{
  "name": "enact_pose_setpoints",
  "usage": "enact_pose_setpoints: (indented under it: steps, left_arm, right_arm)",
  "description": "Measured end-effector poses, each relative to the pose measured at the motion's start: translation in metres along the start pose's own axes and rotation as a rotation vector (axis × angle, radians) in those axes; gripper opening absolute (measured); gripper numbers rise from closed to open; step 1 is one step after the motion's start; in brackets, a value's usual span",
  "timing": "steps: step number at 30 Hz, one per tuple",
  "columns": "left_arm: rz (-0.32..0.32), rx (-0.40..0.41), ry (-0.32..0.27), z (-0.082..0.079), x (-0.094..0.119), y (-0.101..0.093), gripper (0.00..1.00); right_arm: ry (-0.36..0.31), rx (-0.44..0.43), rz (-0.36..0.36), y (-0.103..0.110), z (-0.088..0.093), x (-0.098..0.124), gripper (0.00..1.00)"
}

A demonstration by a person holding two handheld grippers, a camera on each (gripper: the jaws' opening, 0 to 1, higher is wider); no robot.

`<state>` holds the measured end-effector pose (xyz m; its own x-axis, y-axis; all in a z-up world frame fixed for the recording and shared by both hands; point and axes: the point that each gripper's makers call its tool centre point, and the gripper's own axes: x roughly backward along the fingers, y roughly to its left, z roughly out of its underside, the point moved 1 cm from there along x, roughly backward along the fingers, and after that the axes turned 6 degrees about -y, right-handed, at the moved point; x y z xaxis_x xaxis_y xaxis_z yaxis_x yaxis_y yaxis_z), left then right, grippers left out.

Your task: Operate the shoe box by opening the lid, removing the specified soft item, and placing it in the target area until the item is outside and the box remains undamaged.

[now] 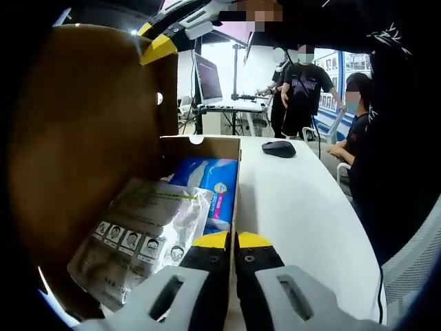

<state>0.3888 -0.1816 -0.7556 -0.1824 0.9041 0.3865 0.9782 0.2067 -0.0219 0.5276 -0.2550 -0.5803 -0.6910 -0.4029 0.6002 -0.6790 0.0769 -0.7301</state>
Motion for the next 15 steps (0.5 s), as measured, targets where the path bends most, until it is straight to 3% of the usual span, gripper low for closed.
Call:
enact_pose_setpoints:
  steps: [15]
  left_arm:
    - [-0.002, 0.001, -0.028, -0.0009, -0.0009, -0.0013, 0.01]
  right_arm:
    - [-0.004, 0.017, -0.032, -0.0075, 0.0018, -0.0060, 0.17]
